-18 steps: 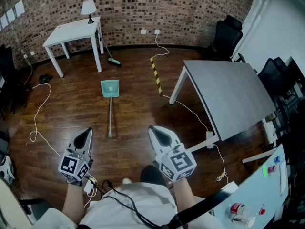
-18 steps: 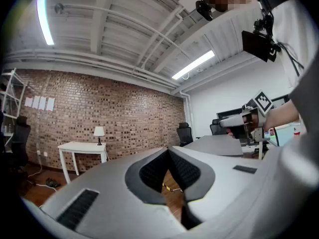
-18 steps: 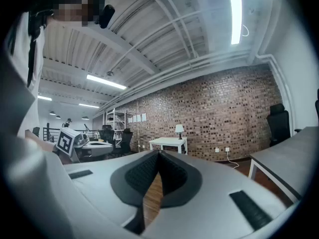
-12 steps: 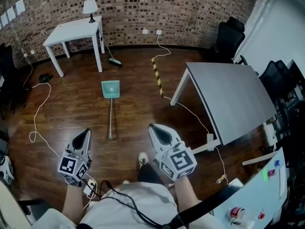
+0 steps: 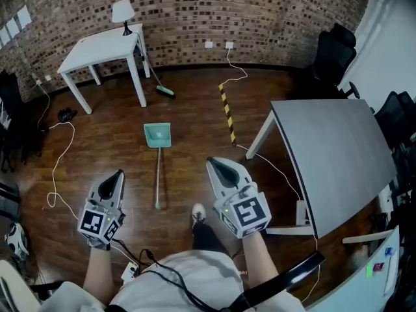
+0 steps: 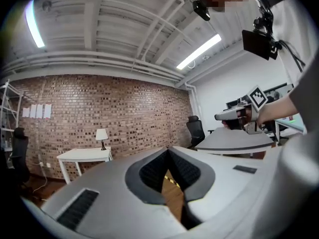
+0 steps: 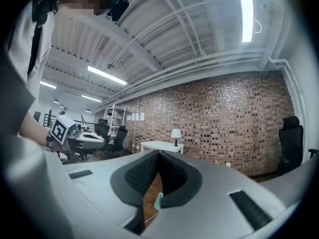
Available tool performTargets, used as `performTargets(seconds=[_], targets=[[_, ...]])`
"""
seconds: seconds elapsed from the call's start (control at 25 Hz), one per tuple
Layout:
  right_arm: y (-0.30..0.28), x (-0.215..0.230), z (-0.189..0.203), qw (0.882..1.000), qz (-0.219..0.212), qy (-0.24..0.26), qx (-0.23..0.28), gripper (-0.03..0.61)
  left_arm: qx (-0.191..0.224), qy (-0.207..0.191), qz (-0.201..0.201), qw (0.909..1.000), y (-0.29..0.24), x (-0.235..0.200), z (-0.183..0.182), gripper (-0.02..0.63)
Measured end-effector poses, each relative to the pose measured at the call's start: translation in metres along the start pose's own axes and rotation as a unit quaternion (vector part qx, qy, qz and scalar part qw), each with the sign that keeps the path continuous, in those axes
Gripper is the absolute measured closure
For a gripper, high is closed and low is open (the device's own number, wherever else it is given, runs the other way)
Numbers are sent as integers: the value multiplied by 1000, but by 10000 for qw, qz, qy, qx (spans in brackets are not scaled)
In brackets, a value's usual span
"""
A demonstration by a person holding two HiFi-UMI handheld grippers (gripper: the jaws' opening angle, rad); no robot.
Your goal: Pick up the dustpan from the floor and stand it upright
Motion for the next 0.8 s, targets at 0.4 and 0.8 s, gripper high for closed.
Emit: performTargets(seconds=[0.4,0.8], targets=[[-105,123,-22,9999,-43,-162,20,594,-385,-175,-323,9986,-149,-53,-7,603],[-155,149,-19,9988,153,-448,75,594,-419,77,-225,9988,-178,-89,17,603]])
Point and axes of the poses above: the fingertips, and each gripper's own axes: y backward along the fingers, x to its right, z out of its underside, the point moved 8 cm from there along y, backward along the fingers, and after that the axes turned 12 degrees about -y, right-handed, at the moved point
